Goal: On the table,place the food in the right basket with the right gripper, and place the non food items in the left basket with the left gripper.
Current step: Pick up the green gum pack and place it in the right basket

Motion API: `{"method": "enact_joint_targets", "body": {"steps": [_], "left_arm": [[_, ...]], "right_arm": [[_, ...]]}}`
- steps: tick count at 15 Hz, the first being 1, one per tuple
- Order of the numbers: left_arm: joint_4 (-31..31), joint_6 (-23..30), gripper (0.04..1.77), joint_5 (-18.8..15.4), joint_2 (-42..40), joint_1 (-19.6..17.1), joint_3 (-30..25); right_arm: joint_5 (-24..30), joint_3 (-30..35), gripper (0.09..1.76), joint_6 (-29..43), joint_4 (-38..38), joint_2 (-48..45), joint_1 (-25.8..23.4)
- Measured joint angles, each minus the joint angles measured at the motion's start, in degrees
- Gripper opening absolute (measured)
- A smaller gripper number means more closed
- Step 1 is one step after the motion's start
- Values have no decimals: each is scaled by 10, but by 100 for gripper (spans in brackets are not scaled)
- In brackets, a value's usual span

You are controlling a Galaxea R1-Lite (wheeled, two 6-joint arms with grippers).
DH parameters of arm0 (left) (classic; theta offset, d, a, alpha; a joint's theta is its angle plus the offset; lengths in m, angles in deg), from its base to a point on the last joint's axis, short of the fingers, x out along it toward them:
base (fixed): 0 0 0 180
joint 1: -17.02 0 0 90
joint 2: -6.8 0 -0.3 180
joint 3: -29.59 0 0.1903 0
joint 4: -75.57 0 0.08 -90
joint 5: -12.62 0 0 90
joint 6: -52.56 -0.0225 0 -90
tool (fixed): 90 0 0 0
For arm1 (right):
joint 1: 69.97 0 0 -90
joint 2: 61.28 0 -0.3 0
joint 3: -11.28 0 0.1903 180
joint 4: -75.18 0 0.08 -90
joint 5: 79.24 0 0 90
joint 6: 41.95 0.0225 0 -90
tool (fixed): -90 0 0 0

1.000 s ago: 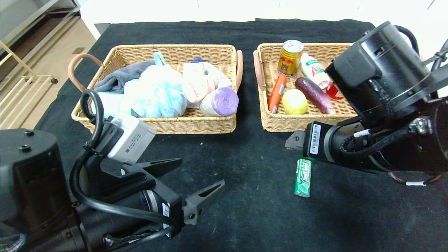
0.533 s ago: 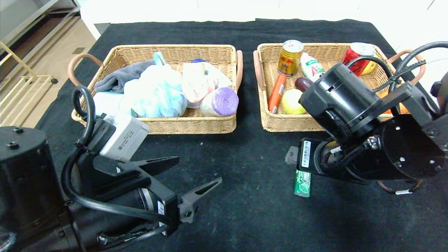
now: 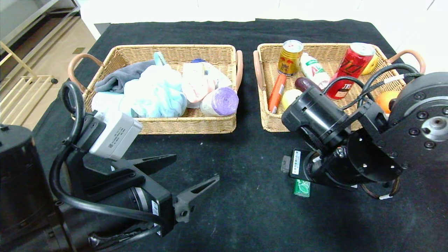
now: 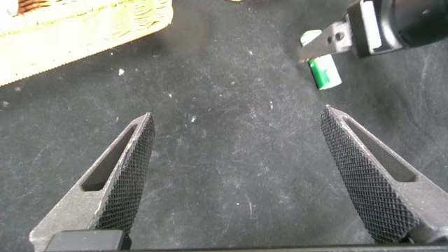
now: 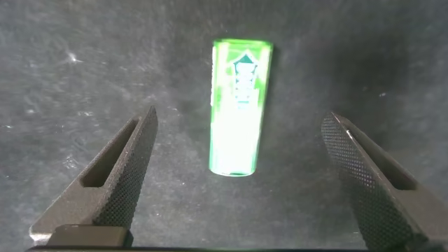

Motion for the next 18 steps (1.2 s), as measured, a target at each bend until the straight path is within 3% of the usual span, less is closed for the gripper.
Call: {"method": "enact_joint_targets", "body": {"steps": [5,9,12,13,18], "left_arm": [[-1,0,172,0,-2,0,0],[0,0,172,0,-2,0,0],[1,0,172,0,-2,0,0],[1,0,172,0,-2,0,0],[1,0,172,0,-3,1,-1]], "right_arm": [[6,4,171,3,0,10,-2],[16,11,109,2,1,13,-2],[16,13,78,2,1,15,-6],[16,14,56,3,2,15,-6],[15,16,56,2,4,19,-7]]}}
